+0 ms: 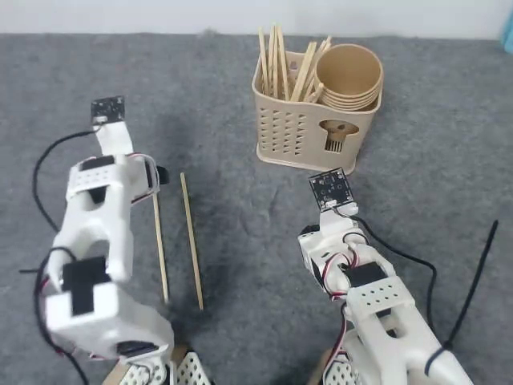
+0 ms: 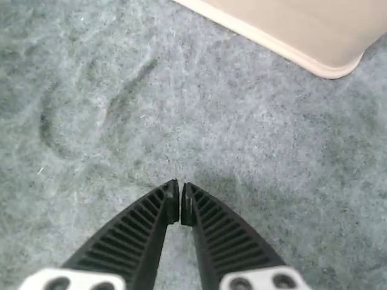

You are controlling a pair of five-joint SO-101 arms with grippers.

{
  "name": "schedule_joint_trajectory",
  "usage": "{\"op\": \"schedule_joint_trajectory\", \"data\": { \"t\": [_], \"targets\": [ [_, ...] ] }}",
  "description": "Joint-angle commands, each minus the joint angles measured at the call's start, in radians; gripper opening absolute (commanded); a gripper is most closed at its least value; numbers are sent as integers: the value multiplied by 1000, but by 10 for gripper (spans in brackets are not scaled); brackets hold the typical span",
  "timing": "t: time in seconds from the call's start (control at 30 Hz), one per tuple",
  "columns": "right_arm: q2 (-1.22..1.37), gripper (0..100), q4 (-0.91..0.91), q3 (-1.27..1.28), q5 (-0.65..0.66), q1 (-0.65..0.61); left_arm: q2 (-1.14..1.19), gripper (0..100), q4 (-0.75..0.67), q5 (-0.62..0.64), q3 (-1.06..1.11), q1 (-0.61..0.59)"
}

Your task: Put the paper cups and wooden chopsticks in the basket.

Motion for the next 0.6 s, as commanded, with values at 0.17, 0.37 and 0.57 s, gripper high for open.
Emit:
{"op": "schedule_joint_trajectory", "data": {
  "t": [0.17, 0.37, 0.57],
  "targets": [
    [-15, 22, -12, -8, 6, 1, 253, 134, 226, -3, -351, 37],
    [-15, 22, -12, -11, 6, 5, 491, 5, 477, -55, -664, 48],
    [-15, 22, -18, -8, 6, 7, 578, 11, 663, -84, -792, 41]
  ]
}}
